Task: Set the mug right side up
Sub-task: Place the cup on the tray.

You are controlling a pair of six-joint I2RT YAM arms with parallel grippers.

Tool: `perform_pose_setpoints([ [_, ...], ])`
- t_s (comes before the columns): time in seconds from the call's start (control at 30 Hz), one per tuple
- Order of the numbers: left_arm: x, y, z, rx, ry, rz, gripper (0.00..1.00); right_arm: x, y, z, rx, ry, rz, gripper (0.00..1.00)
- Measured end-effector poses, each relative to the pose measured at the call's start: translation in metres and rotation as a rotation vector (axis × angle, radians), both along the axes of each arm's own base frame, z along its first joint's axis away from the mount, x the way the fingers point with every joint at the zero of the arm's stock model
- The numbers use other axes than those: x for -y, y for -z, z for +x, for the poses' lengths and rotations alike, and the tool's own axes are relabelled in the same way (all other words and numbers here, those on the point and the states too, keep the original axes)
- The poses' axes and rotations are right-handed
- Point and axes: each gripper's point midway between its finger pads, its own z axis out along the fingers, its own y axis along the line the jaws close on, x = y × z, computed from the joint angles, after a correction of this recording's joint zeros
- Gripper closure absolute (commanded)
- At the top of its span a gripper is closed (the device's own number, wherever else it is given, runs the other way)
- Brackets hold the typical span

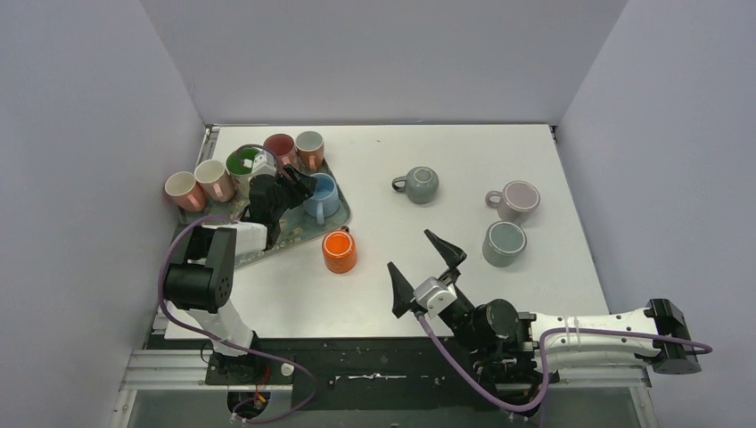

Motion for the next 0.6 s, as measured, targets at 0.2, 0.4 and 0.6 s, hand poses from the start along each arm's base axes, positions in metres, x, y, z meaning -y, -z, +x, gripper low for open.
perform_pose_setpoints([
  [0.2, 0.006, -0.008, 0.002, 0.018, 0.018, -0.027, 0.4, -0.004, -0.004, 0.009, -0.129, 0.046, 0.102, 0.0],
  [0.4, 0.006, -0.026, -0.001, 0.003, 0.023, -0.011, 0.38, -0.021, 0.003, 0.018, -0.276, 0.064, 0.148, 0.0],
  [0.6, -0.004, -0.102, -0.022, 0.093, 0.028, 0.07, 0.19, -0.042, 0.028, 0.028, -0.429, 0.092, 0.138, 0.0],
])
